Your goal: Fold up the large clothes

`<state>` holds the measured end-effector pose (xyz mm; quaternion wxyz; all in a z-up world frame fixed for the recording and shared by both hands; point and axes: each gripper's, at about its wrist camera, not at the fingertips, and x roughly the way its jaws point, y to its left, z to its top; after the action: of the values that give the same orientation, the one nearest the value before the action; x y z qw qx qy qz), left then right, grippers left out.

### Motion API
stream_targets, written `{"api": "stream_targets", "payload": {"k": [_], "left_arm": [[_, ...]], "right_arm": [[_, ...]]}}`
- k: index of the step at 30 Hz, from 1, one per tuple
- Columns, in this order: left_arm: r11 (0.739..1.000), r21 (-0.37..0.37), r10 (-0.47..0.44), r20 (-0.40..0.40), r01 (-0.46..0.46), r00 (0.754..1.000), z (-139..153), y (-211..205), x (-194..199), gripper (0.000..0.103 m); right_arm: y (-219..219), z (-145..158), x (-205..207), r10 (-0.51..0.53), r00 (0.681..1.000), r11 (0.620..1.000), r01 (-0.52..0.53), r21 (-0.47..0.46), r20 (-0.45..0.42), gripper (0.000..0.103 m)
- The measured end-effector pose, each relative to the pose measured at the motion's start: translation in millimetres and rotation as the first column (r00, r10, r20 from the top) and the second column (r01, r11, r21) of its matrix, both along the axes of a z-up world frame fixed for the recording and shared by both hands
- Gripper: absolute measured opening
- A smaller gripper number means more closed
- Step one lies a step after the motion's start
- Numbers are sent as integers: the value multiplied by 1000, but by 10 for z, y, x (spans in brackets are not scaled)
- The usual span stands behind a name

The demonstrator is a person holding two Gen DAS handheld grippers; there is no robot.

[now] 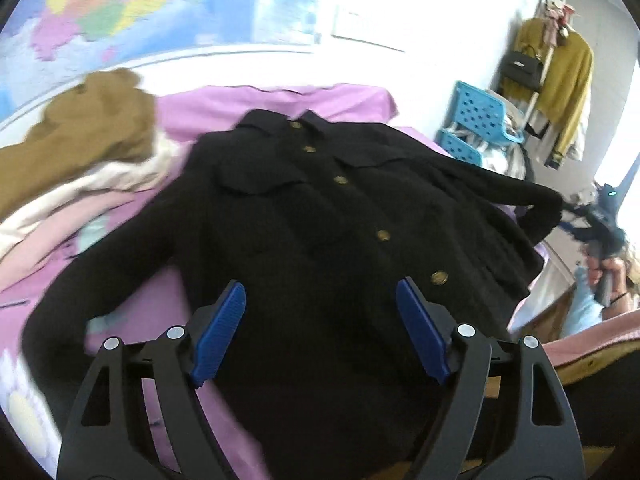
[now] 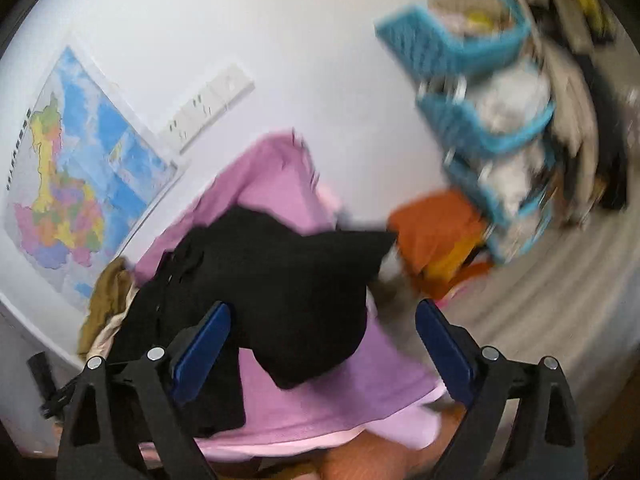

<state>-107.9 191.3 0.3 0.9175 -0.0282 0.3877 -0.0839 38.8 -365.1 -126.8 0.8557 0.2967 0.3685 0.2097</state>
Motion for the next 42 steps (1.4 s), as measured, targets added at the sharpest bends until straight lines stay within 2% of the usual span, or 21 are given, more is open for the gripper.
{"api": "stream_targets", "payload": {"k": [2, 3, 4, 5, 6, 7, 10, 13, 15, 19, 21, 23, 26, 29, 30, 31, 32, 35, 37, 40, 42], "left_arm": [[1000, 4, -27, -2, 27, 1000, -33, -91, 81, 80], [999, 5, -41, -5, 41, 999, -45, -138, 127, 81], [998, 6, -60, -4, 60, 998, -55, -193, 180, 82], [997, 11, -70, -4, 70, 998, -61, -233, 225, 82], [997, 13, -78, -6, 78, 997, -67, -249, 254, 82], [996, 10, -89, -8, 89, 996, -71, -276, 304, 82], [994, -14, -110, -12, 109, 994, -83, -294, 447, 83], [989, -43, -138, 4, 138, 990, -51, -291, 611, 83], [988, -62, -144, 15, 145, 989, -14, -269, 709, 83], [981, -98, -164, 54, 169, 985, 91, -205, 810, 83], [981, -98, -157, 80, 165, 984, 150, -147, 837, 85], [982, -105, -145, 93, 155, 985, 189, -83, 855, 85], [984, -123, -118, 105, 131, 987, 218, 57, 866, 87], [987, -126, -86, 95, 97, 992, 185, 186, 848, 87], [988, -126, -74, 89, 85, 993, 169, 229, 847, 87], [989, -129, -59, 76, 69, 995, 135, 280, 850, 87], [990, -127, -51, 71, 60, 996, 114, 314, 851, 87], [993, -117, -24, 47, 29, 999, 45, 411, 879, 87], [993, -117, -23, 33, 27, 999, 3, 455, 916, 87], [992, -118, -38, 19, 40, 999, -41, 439, 1019, 88], [992, -111, -57, 16, 58, 998, -54, 361, 1088, 91]], "right_arm": [[56, -147, 105, 31, 999, 999, -30, 43, -25, 92], [75, -159, 125, 43, 999, 998, -42, 51, -14, 84], [123, -139, 170, 67, 998, 995, -67, 69, 13, 56], [132, -101, 136, 87, 996, 993, -88, 77, 22, 42], [169, -46, 179, 91, 995, 994, -93, 60, 31, 20], [161, 8, 179, 85, 996, 996, -86, 38, 41, 15], [172, 388, 314, 53, 992, 998, -51, -20, 112, 13], [226, 952, 499, 69, 970, 997, -58, -54, 232, 12], [471, 1438, 591, 135, 933, 987, -95, -132, 334, 12], [1198, 2080, 710, 322, 843, 934, -210, -288, 431, 13], [1763, 2275, 756, 444, 785, 880, -291, -376, 432, 13], [2355, 2307, 800, 557, 733, 808, -369, -460, 390, 13], [3253, 2121, 844, 713, 642, 667, -495, -557, 283, 13], [4005, 1754, 877, 807, 576, 527, -599, -603, 134, 16], [4183, 1627, 899, 817, 570, 499, -623, -602, 88, 24], [4324, 1522, 914, 827, 561, 475, -649, -594, 49, 40], [4457, 1413, 939, 831, 556, 460, -667, -586, 19, 46], [4496, 1349, 1021, 830, 558, 482, -726, -491, -10, 69], [4374, 1414, 1021, 827, 561, 507, -731, -456, 20, 71], [4029, 1551, 1071, 779, 622, 588, -685, -431, 74, 75], [3764, 1534, 1193, 714, 694, 658, -625, -419, 86, 75]]}}
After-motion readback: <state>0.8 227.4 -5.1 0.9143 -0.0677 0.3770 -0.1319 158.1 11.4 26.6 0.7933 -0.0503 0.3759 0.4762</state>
